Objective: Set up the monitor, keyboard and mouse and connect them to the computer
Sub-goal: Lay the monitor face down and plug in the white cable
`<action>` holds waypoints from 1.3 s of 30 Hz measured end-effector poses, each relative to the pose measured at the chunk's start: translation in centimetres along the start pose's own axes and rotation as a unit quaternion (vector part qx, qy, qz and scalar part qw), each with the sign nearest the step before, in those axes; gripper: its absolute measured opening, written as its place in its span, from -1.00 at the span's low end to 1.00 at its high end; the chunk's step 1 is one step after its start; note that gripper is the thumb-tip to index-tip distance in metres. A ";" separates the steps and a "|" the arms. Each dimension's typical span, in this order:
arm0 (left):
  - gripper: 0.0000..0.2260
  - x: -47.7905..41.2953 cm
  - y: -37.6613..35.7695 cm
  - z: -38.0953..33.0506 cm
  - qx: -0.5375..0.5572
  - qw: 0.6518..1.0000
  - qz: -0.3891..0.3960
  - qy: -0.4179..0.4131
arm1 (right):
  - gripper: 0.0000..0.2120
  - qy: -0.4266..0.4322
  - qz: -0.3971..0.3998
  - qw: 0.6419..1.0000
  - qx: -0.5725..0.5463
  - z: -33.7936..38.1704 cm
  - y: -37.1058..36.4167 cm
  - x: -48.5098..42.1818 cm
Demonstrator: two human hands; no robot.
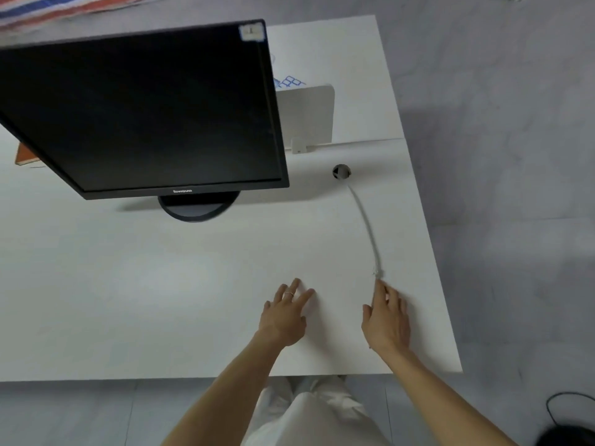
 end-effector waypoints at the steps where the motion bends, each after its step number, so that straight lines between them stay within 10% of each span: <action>1: -0.45 0.0 0.3 0.2 0.005 1.000 0.003 -0.001 | -0.37 -0.013 -0.003 1.000 -0.009 0.1 0.4 -0.1; 14: -0.57 0.8 9.8 8.8 0.316 0.946 -0.011 0.074 | -0.41 0.036 -0.010 0.993 -0.114 11.9 5.1 -1.9; 19: -0.54 2.3 21.9 16.9 0.625 0.769 -0.076 0.107 | -0.33 0.022 0.026 0.939 -0.342 24.8 10.2 -5.9; 28: -0.12 2.5 42.5 30.4 0.865 0.487 -0.095 0.073 | 0.01 -0.110 0.051 0.720 -0.684 45.1 22.1 -13.0; 39: -0.20 -2.6 49.8 33.4 0.824 0.532 -0.111 0.160 | -0.29 -0.202 -0.025 0.758 -0.619 54.0 23.4 -17.5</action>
Point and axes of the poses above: each hand's wrist, its own x-axis away from the middle knuckle, its own y-axis out of the back of the hand, z = x × y, the point moved 2 cm from there along -x, towards the middle knuckle, and after that the axes turned 9 degrees about y, right-handed, at the moved point
